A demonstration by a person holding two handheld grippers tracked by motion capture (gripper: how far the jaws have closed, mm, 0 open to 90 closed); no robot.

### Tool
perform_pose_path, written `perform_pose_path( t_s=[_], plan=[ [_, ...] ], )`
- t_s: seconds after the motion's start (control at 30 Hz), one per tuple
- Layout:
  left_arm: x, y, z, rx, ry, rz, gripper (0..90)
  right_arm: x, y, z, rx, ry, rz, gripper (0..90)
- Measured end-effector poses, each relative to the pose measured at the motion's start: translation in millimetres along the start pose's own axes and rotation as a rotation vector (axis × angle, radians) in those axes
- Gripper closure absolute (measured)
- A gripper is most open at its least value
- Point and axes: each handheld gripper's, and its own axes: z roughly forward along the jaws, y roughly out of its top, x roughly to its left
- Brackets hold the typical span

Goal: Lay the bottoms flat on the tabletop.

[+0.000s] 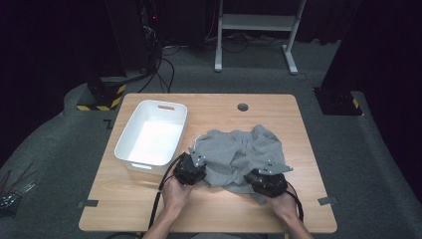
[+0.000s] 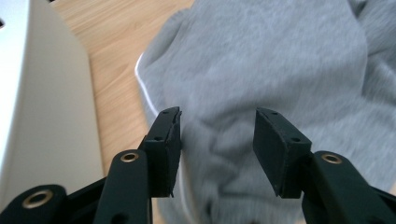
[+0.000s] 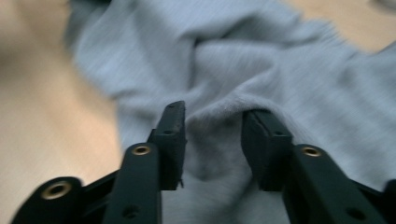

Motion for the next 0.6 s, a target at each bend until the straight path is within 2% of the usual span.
perform_pose_path(
  t_s=[0.07,0.13,0.23,0.3,0.37,0.4,0.47,0.6],
  plan=[
    [0.0,4.5,9.9,0.025,-0.005,0.007,54.0,-4.1,8.5,6.2,-0.009,-0.033,0.012,57.1],
    [-0.5,6.5,19.7,0.057,-0.007,0.024,60.8,-7.5,13.8,13.4,-0.003,-0.071,0.012,57.9],
    [-3.8,5.2,30.6,0.115,-0.002,0.048,70.0,-13.6,12.4,27.8,0.067,-0.086,0.026,63.1],
    [-6.3,1.0,35.7,0.149,0.013,0.067,74.1,-17.0,5.5,35.1,0.124,-0.073,0.032,73.3],
    [-7.5,-4.9,38.1,0.179,0.014,0.069,77.6,-18.6,-3.4,37.3,0.163,-0.061,0.031,83.0],
    [-7.8,-7.9,37.9,0.178,0.015,0.064,79.2,-18.8,-8.0,36.5,0.177,-0.057,0.03,85.8],
    [-6.4,-10.9,35.3,0.178,0.012,0.058,82.2,-20.7,-14.5,30.1,0.168,-0.041,0.047,87.4],
    [-1.5,-14.0,30.1,0.192,0.016,0.043,83.6,-21.3,-21.3,18.8,0.178,-0.029,0.046,87.6]
  ],
)
